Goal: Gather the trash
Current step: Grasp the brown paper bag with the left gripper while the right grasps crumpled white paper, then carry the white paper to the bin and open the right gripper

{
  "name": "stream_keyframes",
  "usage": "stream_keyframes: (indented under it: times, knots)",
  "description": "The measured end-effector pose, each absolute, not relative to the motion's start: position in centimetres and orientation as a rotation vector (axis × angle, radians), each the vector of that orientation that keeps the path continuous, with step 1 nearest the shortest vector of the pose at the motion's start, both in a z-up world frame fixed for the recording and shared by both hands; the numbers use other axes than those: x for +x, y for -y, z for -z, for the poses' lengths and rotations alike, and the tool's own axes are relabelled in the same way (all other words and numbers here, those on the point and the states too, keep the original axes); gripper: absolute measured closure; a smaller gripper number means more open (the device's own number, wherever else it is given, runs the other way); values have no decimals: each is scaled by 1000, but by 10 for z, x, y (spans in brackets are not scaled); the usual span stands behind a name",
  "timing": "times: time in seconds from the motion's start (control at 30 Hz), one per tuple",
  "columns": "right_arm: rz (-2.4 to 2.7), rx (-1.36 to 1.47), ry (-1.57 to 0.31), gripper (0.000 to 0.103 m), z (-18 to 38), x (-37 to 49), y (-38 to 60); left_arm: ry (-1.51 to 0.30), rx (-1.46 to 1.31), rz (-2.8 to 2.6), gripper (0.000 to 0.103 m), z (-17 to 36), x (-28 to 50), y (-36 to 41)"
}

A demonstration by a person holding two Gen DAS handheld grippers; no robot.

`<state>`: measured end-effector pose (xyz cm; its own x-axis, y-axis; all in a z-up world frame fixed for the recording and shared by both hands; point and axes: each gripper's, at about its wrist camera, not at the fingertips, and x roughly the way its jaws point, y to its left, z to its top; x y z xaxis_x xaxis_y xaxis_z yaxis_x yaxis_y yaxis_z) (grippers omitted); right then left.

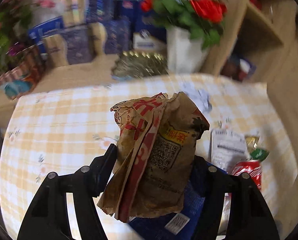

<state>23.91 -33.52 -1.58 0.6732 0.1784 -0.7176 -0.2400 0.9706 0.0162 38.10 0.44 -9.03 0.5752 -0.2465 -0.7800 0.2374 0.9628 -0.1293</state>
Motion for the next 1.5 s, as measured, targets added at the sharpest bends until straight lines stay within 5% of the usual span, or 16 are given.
stream_keyframes:
  times: [0.3,0.7,0.73,0.77,0.8,0.9,1.27,1.5]
  knots:
    - [-447,-526,-942,6,58,379,204,-797,-271,196,38,66,316,-81]
    - [-205,-410,-1190,7,143,491,172,-752,-365,127,38,80,257,-135]
    - [-192,-372,-1242,13,149,494,174,-746,-362,127,38,79,253,-136]
    - [-201,-346,-1265,44,151,494,175,-741,-361,128,38,77,251,-136]
    - [-201,-340,-1267,57,149,492,176,-735,-361,131,38,76,248,-137]
    - [-213,-307,-1206,67,123,481,182,-727,-366,137,38,75,239,-140]
    - [-316,-162,-867,68,-8,342,231,-697,-335,223,38,58,192,-109]
    - [-337,-2,-760,68,-25,212,275,-705,-257,323,38,52,139,-70]
